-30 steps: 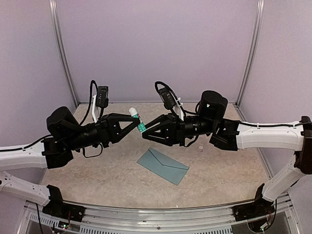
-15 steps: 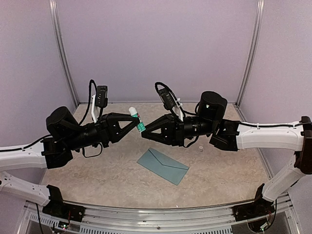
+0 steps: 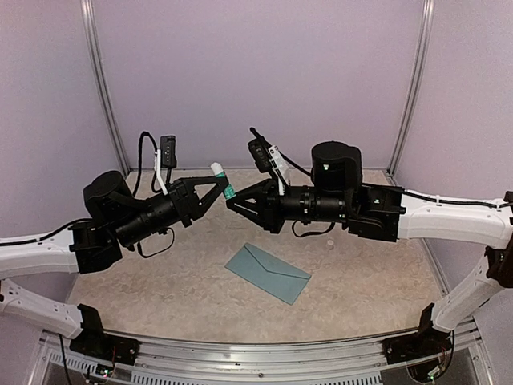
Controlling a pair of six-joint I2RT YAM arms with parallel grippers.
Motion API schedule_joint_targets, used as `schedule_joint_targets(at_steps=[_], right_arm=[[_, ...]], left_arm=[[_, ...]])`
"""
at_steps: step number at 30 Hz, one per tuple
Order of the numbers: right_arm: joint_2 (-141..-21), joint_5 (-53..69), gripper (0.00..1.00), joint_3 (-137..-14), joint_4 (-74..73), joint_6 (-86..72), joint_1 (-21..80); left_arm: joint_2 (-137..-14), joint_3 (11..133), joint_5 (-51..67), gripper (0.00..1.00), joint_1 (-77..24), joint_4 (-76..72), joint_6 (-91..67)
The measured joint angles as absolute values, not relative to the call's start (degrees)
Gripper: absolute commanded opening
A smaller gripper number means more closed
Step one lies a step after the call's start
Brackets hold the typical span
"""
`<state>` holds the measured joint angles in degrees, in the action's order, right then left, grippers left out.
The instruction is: Place the letter into the envelope and seal it
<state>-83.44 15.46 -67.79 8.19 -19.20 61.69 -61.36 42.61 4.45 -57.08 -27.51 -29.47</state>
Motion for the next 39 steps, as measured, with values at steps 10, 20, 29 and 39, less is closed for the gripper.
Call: schedule_joint_targets(at_steps=[10,20,29,39], right_arm=[[-96.4,-20.3,0.09,-86.8,-9.3,-12.3,69.6],[-92.8,-19.5,0.64,-80.6,-6.7,-12.3,68.9],[-80.0,17.4,0.76,-62.2,14.3,-20.8,56.6],[-82.8,43.3,0.60,-59.4,27.8,-30.1,55.2]], left_arm=[[-63.4,43.5,-11.4,0.00,-56.2,-24.2,-31.0],[-63.0,42.0,-8.4,0.00,-56.0,-24.0,-35.3],[-58.8,39.2,5.1,0.00,-54.7,-29.3,-35.6],[-58.8,39.1,18.4,0.00,-54.8,-33.8,-34.1]])
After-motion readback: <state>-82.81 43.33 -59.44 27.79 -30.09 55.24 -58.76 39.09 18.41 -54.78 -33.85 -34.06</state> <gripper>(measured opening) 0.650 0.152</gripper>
